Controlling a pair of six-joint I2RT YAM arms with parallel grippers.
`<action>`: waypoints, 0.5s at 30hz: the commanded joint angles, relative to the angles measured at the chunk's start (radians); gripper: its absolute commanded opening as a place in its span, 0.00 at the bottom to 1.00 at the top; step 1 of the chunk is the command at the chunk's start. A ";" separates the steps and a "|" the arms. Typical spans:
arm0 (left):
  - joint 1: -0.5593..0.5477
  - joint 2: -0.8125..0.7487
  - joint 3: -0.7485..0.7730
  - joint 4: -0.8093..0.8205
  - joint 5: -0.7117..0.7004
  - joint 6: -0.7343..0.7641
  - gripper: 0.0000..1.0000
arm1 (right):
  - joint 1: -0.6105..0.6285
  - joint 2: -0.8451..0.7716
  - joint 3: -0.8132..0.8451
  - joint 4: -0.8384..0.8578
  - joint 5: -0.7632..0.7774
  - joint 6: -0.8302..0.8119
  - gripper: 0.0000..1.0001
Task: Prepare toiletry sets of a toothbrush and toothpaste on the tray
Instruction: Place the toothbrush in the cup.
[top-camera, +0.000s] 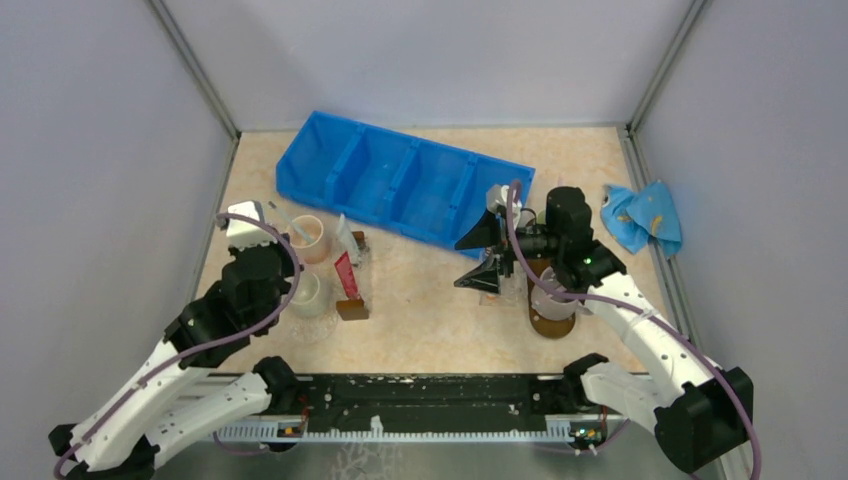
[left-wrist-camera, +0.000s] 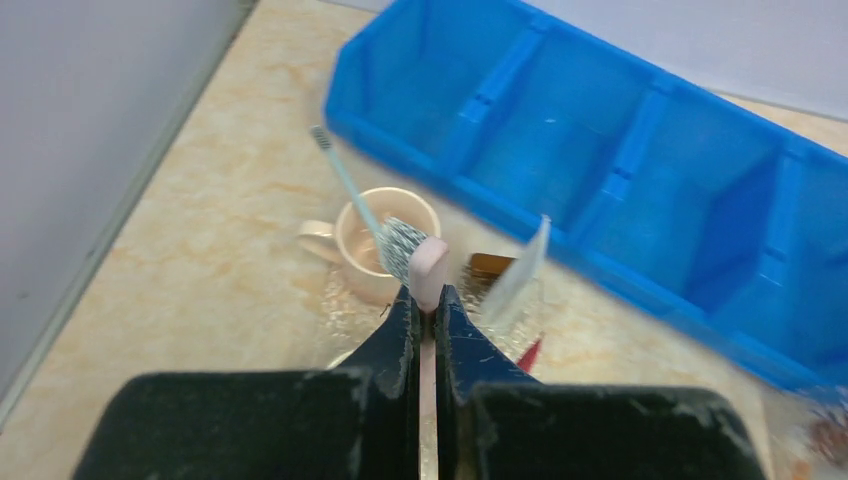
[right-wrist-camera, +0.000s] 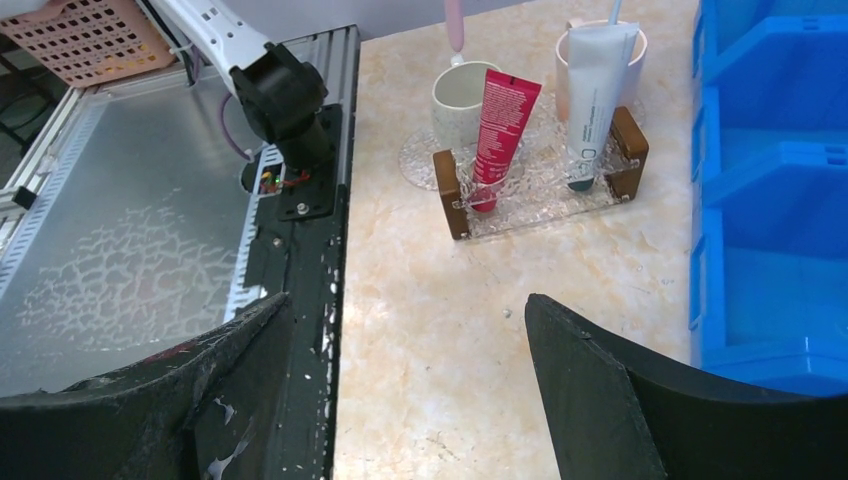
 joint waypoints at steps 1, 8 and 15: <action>0.001 0.038 -0.031 -0.085 -0.213 -0.062 0.00 | -0.008 -0.013 0.048 0.010 0.011 -0.018 0.85; 0.022 0.071 -0.124 0.025 -0.203 -0.063 0.00 | -0.015 -0.022 0.048 0.010 0.014 -0.016 0.85; 0.240 0.159 -0.236 0.167 0.024 -0.067 0.00 | -0.020 -0.030 0.046 0.010 0.009 -0.013 0.85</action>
